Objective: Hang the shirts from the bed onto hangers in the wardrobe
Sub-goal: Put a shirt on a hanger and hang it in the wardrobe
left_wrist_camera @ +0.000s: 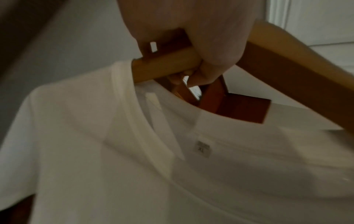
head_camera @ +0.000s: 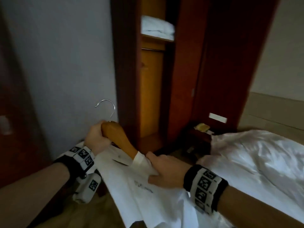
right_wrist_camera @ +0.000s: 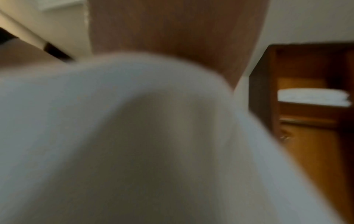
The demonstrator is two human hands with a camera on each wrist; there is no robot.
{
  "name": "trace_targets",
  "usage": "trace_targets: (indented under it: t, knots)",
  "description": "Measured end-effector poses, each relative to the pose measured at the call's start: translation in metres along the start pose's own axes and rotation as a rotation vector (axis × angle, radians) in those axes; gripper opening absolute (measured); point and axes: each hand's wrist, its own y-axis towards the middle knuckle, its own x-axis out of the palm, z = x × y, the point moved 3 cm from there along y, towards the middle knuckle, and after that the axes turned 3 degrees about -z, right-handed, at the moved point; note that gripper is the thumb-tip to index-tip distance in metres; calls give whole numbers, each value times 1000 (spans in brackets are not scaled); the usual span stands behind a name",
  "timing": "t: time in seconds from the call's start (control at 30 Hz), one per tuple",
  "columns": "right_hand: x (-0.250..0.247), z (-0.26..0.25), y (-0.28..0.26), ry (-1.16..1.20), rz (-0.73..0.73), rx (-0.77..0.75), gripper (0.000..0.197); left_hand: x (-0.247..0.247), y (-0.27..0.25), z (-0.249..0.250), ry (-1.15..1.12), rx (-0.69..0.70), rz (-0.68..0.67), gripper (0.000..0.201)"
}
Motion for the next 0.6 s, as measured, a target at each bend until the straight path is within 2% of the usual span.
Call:
trace_targets:
  t: [0.1, 0.17, 0.33, 0.47, 0.6]
  knots:
    - [18, -87, 72, 120, 18, -115, 28, -105, -3, -74, 189, -88, 40, 48]
    - [32, -149, 118, 106, 10, -181, 30, -176, -11, -118, 347, -131, 28, 63]
    - [73, -291, 217, 113, -32, -344, 23, -330, -57, -223, 583, -207, 137, 72]
    - [95, -396, 284, 137, -72, -409, 27, -434, -106, -285, 734, -362, 156, 73]
    - [101, -491, 344, 147, -82, -494, 29, -510, -162, -330, 759, -513, 232, 72]
